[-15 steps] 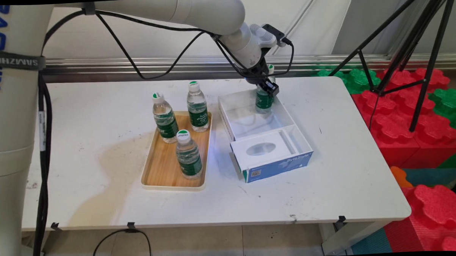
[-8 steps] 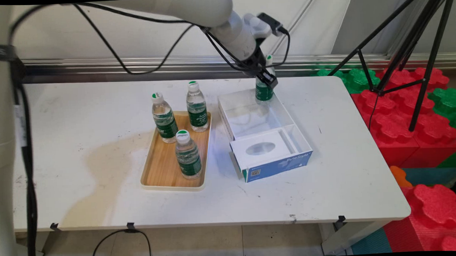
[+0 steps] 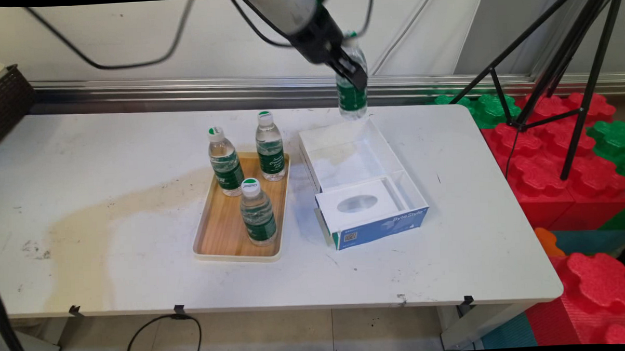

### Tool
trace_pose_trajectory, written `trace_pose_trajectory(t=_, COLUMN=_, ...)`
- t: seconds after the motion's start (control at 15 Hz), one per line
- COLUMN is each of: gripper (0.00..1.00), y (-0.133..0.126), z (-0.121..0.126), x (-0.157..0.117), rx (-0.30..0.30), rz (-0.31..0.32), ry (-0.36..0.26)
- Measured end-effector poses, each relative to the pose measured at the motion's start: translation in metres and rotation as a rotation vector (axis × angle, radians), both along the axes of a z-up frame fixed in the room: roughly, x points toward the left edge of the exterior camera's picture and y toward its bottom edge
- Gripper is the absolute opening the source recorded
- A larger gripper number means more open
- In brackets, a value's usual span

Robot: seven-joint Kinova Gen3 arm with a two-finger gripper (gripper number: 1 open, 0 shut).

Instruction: Place the picked object on the tray

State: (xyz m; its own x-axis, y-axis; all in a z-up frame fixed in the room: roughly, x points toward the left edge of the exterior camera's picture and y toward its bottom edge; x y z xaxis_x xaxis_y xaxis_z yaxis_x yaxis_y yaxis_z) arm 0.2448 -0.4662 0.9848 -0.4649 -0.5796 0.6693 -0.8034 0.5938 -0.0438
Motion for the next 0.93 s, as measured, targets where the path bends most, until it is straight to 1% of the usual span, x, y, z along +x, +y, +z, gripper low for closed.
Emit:
trace_pose_trajectory(t=0.2, gripper=0.00, y=0.030, z=0.040, x=0.030, rx=-0.002, rz=-0.059, ry=-0.001)
trace_pose_trajectory(t=0.4, gripper=0.00, y=0.058, z=0.066, x=0.073, rx=0.006, rz=-0.125, ry=-0.029)
trace_pose_trajectory(t=0.47, gripper=0.00, y=0.067, z=0.071, x=0.087, rx=0.008, rz=-0.142, ry=-0.037)
trace_pose_trajectory(t=0.53, gripper=0.00, y=0.079, z=0.075, x=0.108, rx=0.009, rz=-0.163, ry=-0.045)
trace_pose_trajectory(t=0.67, gripper=0.00, y=0.100, z=0.077, x=0.137, rx=0.018, rz=-0.198, ry=-0.048)
trace_pose_trajectory(t=0.73, gripper=0.00, y=0.108, z=0.077, x=0.147, rx=0.023, rz=-0.212, ry=-0.047)
trace_pose_trajectory(t=0.93, gripper=0.00, y=0.143, z=0.071, x=0.194, rx=0.049, rz=-0.283, ry=-0.031)
